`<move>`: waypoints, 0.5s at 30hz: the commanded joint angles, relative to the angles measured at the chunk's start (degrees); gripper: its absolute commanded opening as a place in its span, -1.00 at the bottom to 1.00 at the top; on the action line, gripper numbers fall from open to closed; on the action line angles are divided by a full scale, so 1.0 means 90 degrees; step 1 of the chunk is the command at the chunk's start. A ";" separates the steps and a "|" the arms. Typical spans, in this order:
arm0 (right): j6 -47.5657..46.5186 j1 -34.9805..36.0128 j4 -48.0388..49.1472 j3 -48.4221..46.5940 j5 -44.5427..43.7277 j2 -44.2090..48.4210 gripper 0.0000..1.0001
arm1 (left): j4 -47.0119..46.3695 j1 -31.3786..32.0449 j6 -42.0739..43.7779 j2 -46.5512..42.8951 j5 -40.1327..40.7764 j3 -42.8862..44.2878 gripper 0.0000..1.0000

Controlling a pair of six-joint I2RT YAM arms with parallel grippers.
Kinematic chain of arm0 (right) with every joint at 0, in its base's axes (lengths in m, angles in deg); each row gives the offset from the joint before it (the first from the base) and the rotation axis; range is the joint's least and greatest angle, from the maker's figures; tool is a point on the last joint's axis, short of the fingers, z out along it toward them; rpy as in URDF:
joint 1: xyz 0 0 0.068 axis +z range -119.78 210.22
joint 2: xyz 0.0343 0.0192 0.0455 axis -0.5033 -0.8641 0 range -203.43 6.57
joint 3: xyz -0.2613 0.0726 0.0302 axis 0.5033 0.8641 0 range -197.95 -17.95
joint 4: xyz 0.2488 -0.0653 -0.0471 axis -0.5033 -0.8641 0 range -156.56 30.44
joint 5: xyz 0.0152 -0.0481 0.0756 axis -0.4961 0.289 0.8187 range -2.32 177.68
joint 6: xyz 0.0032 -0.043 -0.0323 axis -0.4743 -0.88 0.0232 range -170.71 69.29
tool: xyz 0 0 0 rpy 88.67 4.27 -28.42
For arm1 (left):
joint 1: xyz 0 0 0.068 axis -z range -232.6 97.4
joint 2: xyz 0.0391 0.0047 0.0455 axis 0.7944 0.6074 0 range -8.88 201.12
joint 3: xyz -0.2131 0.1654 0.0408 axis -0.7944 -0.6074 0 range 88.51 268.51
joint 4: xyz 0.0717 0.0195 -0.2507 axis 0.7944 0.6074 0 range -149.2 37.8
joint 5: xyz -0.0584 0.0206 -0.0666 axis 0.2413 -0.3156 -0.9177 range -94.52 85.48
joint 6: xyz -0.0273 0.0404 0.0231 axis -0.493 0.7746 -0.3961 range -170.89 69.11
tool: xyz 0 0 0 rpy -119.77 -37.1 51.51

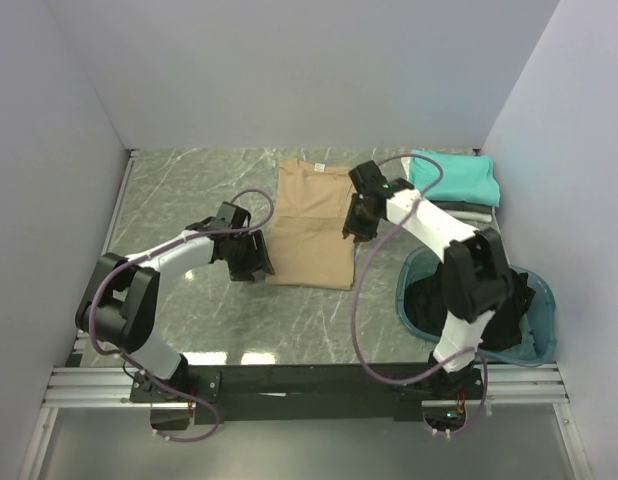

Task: Fold and stack the t-shirts
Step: Fold the tshirt

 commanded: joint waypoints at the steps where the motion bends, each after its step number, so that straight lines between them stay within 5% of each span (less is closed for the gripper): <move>1: 0.0085 0.0125 0.0450 0.0766 0.0175 0.0861 -0.22 | -0.0245 0.0100 -0.0100 -0.0185 -0.0102 -0.0036 0.29; 8: 0.0270 0.0380 0.0966 0.2289 0.0497 0.1438 -0.21 | -0.0401 0.0129 -0.0178 0.0039 0.0015 -0.0105 0.25; 15: 0.0290 0.0497 0.1163 0.2740 0.0614 0.1302 -0.21 | -0.0372 0.0159 -0.0169 0.0264 0.0074 0.0100 0.25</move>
